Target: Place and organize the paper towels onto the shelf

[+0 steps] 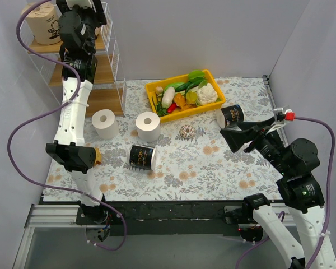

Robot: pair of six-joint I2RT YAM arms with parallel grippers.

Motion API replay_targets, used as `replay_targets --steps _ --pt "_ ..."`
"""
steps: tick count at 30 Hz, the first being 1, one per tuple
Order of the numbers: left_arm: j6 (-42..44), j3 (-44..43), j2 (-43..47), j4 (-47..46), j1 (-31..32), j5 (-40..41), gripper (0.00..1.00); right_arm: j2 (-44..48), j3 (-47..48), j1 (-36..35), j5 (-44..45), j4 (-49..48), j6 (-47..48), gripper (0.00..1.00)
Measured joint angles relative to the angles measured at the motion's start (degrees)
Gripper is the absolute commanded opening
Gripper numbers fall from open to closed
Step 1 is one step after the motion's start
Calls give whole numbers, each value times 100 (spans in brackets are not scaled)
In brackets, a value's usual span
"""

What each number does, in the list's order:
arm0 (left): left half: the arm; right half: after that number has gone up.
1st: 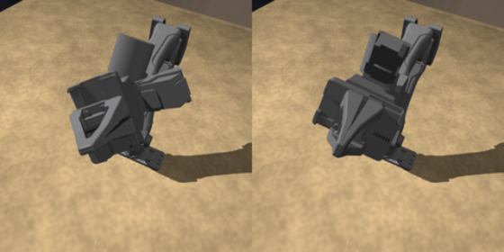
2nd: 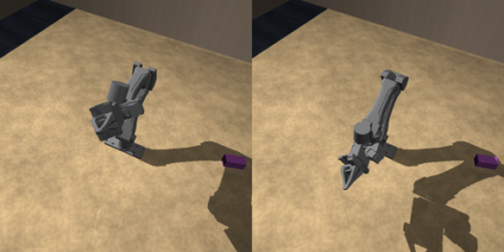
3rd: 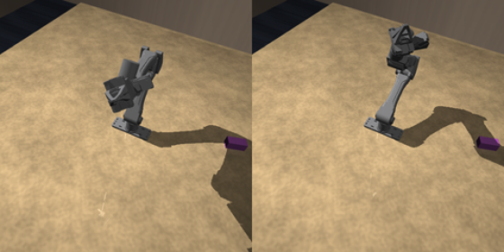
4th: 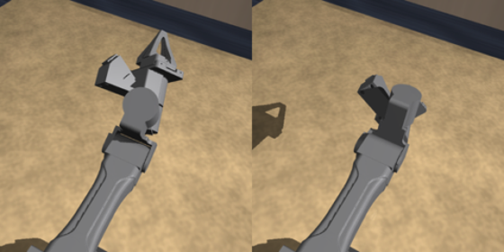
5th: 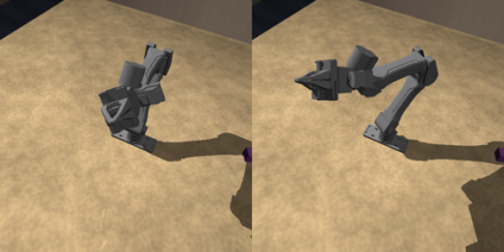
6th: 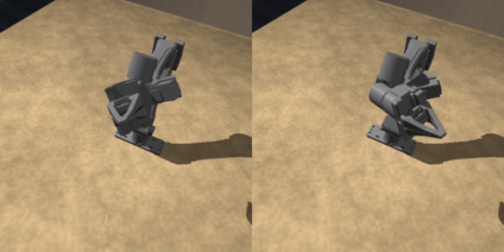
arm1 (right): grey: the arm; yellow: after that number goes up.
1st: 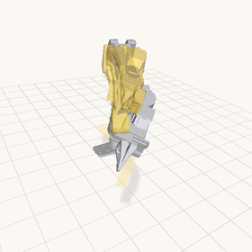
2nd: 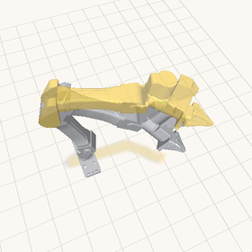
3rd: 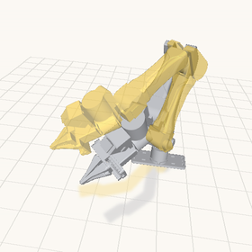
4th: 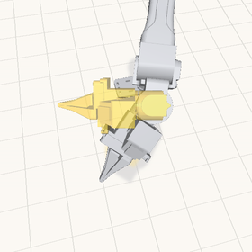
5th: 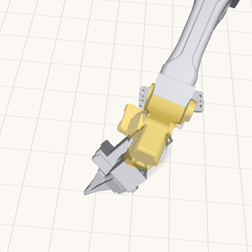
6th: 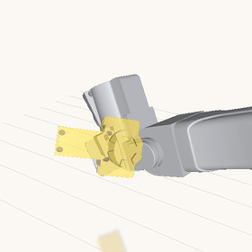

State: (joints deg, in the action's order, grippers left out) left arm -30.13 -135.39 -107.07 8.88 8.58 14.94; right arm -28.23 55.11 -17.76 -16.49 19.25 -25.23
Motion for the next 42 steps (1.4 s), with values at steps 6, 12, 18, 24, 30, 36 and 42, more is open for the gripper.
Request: replay_targets --steps 6,12,18,24,30,36,42 --pt "-249 398 352 -254 -2 -407 70 -140 -177 0 15 4 4 96" --pt "-817 1377 1279 -81 -2 -837 85 -116 -280 0 74 22 2 96" --pt "-1561 3064 2953 166 -13 -1287 98 -280 -225 0 291 374 133 96" --pt "-2391 4360 4450 496 -17 -1856 98 -415 -190 0 468 892 186 95" --pt "-3161 5936 5552 966 -17 -2308 98 -409 -203 0 417 1158 155 93" --pt "-3665 6806 5521 1700 -17 -1818 98 -249 -289 0 393 1329 107 92" --pt "-4183 7136 4756 2413 -20 -772 98 46 -428 0 393 1410 13 93"
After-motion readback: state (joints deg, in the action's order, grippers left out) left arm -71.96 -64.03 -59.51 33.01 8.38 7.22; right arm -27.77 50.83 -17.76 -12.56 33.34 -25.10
